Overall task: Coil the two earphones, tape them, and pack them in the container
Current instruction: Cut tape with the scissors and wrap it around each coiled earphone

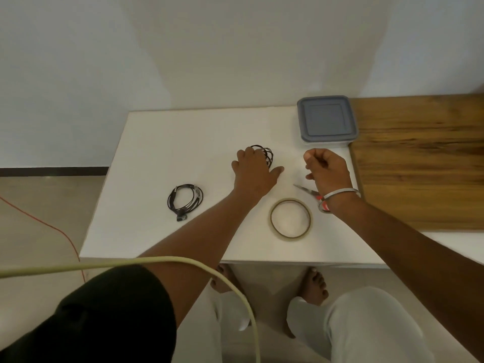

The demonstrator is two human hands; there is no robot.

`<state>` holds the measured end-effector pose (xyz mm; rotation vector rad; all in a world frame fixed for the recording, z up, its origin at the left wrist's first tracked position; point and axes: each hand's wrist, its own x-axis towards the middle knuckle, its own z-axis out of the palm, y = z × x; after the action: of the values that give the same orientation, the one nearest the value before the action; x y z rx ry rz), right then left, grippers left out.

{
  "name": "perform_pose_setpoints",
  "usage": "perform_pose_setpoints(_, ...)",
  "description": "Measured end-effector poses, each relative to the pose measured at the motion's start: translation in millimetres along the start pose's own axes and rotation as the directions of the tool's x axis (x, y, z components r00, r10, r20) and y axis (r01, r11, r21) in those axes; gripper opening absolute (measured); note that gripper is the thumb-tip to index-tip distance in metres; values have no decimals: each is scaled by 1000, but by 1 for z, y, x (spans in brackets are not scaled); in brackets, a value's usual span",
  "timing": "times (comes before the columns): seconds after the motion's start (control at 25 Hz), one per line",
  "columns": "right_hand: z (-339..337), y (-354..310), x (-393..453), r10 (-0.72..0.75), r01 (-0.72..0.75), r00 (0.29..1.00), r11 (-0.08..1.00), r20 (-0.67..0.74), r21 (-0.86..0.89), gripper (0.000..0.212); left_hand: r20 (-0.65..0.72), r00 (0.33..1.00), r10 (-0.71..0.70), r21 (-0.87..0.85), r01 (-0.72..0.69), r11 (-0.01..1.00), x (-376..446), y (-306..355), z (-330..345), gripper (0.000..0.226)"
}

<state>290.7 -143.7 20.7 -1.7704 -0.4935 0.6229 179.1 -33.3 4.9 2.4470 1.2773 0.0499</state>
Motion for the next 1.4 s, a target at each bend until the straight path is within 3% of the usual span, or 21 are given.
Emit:
perform_pose_setpoints(0.16, -7, 6, 4, -13, 13, 1000, 1000, 7, -19, 14, -78, 997, -17, 183, 31, 983, 10, 7, 11, 55)
perform_pose_setpoints(0.36, -6, 8, 5, 2, -2, 1000, 1000, 21, -19, 18, -56, 993, 106, 402, -75, 912, 10, 5, 13, 26)
perform_pose_setpoints(0.6, -5, 4, 3, 5, -4, 997, 1000, 77, -15, 17, 29, 952, 305, 578, -265, 772, 2, -12, 0, 38)
perform_pose_setpoints(0.72, -1, 0, 1, 3, -2, 990, 1000, 137, -2, 15, 160, 937, 310, 321, -347, 881, 3, -20, -13, 22)
perform_pose_setpoints(0.8, 3, -4, -1, 11, -14, 978, 1000, 208, 10, 10, 254, 932, 258, -87, -244, 966, -1, -27, -24, 10)
perform_pose_setpoints(0.88, 7, -10, -5, 3, -16, 955, 999, 298, 42, 8, 375, 895, 242, -394, -82, 915, -7, -31, -38, 17)
perform_pose_setpoints(1.0, 13, -23, -9, -26, -42, 888, 990, 459, 138, 10, 476, 841, 256, -512, 29, 858, -16, -31, -54, 20)
perform_pose_setpoints(1.16, 23, -40, -14, -35, -149, 758, 963, 651, 225, 12, 511, 780, 361, -724, 164, 670, -24, -33, -78, 12)
perform_pose_setpoints(1.24, 25, -47, -16, 17, -214, 742, 953, 670, 213, 9, 506, 781, 367, -731, 162, 663, -29, -37, -87, 13)
perform_pose_setpoints(1.4, 22, -57, -15, 74, -153, 720, 987, 690, 54, 10, 496, 778, 385, -678, 70, 731, -36, -43, -98, 15)
